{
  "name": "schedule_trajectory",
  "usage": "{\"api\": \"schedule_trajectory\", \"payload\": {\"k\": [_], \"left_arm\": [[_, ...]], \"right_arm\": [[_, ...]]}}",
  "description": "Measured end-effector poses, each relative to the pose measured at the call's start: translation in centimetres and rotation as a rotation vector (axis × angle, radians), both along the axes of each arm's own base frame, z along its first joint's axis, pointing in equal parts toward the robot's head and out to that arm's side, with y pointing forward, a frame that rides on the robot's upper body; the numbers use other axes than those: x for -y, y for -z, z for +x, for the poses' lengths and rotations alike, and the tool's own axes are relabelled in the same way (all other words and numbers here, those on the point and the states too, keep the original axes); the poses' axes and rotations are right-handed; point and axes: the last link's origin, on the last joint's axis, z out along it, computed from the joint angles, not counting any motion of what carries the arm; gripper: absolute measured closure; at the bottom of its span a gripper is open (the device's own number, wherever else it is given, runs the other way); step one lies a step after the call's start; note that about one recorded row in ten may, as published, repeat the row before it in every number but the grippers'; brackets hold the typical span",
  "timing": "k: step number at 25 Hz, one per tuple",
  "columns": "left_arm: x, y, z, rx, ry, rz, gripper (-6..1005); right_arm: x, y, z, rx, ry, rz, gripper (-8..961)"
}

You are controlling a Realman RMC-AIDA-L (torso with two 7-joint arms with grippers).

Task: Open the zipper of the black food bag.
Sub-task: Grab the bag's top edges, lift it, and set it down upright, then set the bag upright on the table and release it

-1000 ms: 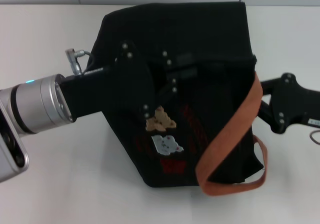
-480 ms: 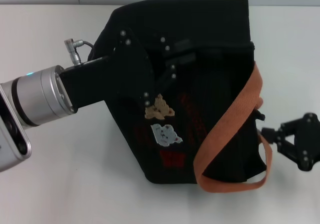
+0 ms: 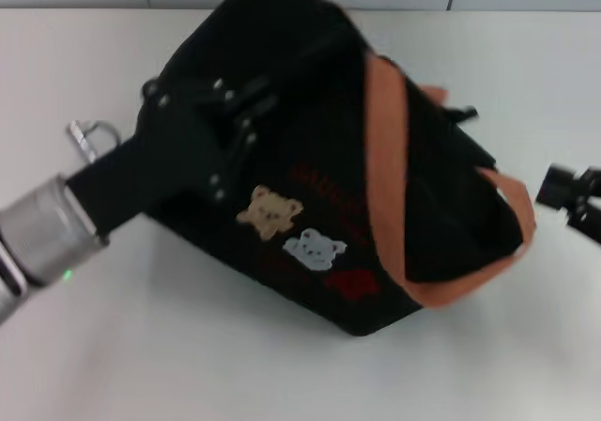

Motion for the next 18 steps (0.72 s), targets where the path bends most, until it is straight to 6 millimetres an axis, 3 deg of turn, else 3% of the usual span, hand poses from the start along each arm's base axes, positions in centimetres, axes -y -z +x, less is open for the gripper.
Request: {"api": "schedule_trajectory", "payload": {"k": [1, 3, 6, 12, 18], "left_arm": [[1.1, 0.4, -1.6, 0.02, -0.069, 0.002, 916], [1.7, 0.6, -2.3, 0.028, -0.098, 0.011, 917], [3.9, 0.4, -4.4, 0.075, -0.193, 0.034, 920], [5.5, 0.0, -5.0, 0.156, -0.235, -0.047, 924], [5.7, -0.2, -5.3, 0.206, -0.275, -0.107, 811]], "right_arm": [[-0.1, -0.5, -0.1, -0.048, 0.013, 0.04, 870], [-0.1, -0.8, -0.1, -0.068, 0.018, 0.056, 853], [-0.3, -1.3, -0.2, -0.124, 0.023, 0.073, 628], [-0.8, -1.2, -0.8, -0.141, 0.0, 0.067, 491], [-0.9, -1.1, -1.4, -0.154, -0.033, 0.06, 352]]}}
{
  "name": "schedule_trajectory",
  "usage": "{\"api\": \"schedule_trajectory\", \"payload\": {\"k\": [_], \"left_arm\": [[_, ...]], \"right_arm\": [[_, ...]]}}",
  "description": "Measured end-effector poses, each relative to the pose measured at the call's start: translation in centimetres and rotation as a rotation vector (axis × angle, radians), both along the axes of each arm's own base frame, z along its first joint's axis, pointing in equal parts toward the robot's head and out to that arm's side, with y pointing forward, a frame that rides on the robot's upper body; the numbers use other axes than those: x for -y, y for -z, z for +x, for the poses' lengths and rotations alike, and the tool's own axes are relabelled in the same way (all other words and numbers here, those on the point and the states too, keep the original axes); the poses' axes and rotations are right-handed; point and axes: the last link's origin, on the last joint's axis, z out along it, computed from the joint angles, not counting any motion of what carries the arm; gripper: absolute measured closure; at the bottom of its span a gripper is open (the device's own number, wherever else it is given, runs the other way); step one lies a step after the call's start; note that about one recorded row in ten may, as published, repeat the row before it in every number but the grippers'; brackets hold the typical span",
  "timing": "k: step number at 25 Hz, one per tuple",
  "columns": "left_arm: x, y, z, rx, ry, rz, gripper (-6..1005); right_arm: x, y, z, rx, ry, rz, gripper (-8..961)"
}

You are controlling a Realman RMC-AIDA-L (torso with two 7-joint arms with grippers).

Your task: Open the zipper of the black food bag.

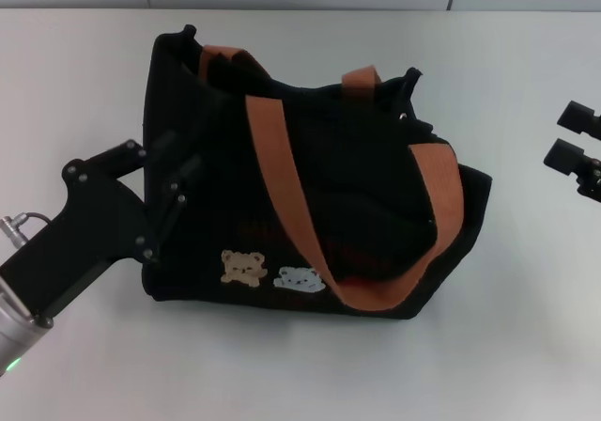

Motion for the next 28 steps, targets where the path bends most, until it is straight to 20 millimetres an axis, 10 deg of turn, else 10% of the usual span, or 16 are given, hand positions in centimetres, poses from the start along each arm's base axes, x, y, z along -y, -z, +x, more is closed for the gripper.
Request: {"api": "schedule_trajectory", "payload": {"k": [18, 28], "left_arm": [[1.0, -3.6, 0.8, 0.135, 0.115, 0.029, 291], [2.7, -2.8, 1.8, -0.034, 0.315, -0.592, 198]], "right_arm": [[1.0, -0.6, -0.9, -0.036, -0.109, 0.069, 197], [4.0, 1.5, -2.4, 0.073, -0.397, -0.209, 197]]}}
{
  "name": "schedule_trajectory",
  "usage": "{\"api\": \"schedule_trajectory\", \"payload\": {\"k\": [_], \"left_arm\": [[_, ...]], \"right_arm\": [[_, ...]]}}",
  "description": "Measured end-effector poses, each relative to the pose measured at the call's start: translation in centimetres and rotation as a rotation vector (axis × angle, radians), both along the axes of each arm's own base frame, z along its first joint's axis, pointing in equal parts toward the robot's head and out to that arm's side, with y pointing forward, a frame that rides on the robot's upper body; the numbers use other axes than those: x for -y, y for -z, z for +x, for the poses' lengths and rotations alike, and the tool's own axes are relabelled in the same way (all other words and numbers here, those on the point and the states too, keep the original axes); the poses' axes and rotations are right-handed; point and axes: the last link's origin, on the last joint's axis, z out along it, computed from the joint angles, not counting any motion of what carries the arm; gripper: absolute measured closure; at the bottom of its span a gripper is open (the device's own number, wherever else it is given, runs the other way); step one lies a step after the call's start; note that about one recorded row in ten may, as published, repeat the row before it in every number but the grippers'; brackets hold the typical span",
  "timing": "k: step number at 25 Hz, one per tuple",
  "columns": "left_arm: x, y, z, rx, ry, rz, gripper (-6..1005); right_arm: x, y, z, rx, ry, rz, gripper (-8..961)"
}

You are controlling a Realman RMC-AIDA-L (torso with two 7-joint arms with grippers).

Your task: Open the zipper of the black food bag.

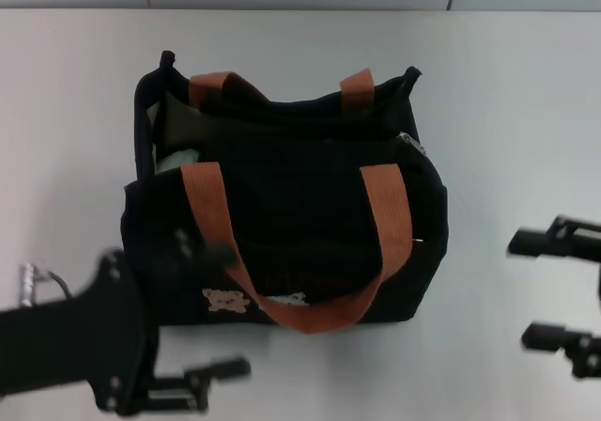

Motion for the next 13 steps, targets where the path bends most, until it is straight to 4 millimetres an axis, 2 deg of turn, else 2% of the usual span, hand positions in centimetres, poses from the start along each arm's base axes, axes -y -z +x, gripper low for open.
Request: {"api": "schedule_trajectory", "payload": {"k": [13], "left_arm": [[-0.05, 0.65, -0.07, -0.021, -0.023, -0.03, 199]], "right_arm": [[-0.36, 0.62, -0.31, 0.002, 0.001, -0.011, 197]]}}
